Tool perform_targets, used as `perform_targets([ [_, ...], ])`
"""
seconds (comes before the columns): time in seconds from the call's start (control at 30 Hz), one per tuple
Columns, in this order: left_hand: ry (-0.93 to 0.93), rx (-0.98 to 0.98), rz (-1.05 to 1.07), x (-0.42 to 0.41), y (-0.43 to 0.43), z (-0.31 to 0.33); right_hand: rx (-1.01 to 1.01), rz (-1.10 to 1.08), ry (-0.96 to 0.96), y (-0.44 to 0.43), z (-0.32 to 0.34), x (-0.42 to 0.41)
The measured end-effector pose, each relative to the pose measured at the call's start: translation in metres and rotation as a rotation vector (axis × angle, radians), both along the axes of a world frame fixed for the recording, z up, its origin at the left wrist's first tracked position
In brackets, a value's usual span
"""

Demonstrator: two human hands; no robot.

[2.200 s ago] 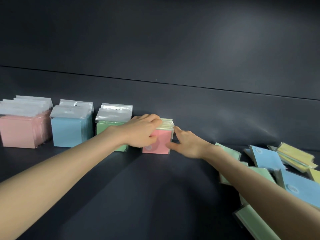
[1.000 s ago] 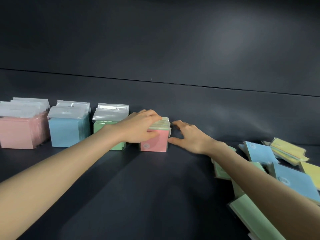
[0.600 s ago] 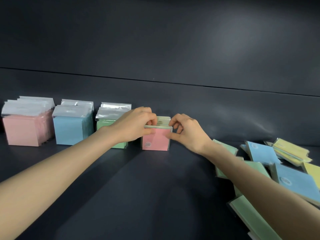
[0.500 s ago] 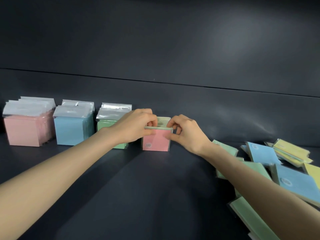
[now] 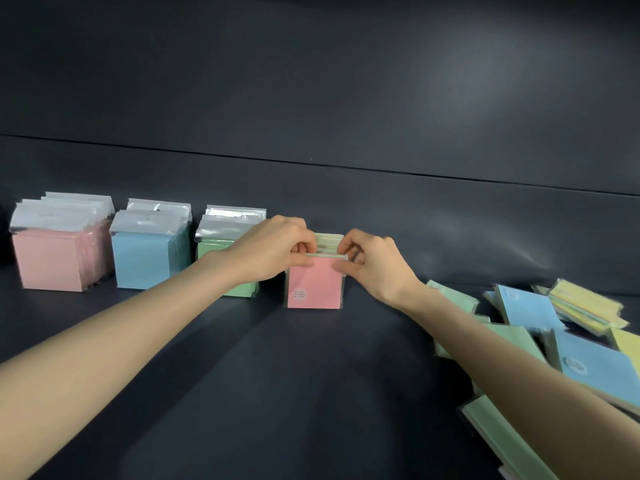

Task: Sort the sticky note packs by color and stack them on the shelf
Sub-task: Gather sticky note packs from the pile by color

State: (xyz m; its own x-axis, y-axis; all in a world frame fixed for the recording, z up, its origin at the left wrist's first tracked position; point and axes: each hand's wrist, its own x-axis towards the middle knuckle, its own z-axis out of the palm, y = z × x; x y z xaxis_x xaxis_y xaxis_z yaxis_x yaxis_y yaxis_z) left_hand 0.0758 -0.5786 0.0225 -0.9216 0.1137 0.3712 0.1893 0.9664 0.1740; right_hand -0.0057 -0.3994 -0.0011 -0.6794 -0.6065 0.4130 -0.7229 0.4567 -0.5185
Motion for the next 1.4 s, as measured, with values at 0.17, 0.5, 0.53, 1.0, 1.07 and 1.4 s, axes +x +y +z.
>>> perform_targets([
  [0.17,0.010,-0.038,0.005,0.0004,0.0008,-0.0001,0.028,-0.010,0.053,-0.0003,-0.0012,0.0011],
  [0.5,0.021,-0.097,0.021,0.0038,-0.0009,0.0018,0.087,-0.005,0.099,0.0022,0.0022,0.0024],
  [0.53,0.020,-0.104,0.022,0.0041,-0.0010,0.0020,0.100,-0.006,0.106,0.0023,0.0027,0.0028],
  [1.0,-0.026,-0.174,0.032,0.0058,0.0015,0.0021,0.196,-0.055,0.147,0.0025,0.0061,0.0072],
  [1.07,-0.026,-0.181,0.032,0.0058,0.0021,0.0027,0.199,-0.058,0.148,0.0025,0.0065,0.0069],
  [1.4,-0.032,-0.181,0.036,0.0047,0.0028,0.0037,0.206,-0.065,0.131,0.0031,0.0077,0.0051],
])
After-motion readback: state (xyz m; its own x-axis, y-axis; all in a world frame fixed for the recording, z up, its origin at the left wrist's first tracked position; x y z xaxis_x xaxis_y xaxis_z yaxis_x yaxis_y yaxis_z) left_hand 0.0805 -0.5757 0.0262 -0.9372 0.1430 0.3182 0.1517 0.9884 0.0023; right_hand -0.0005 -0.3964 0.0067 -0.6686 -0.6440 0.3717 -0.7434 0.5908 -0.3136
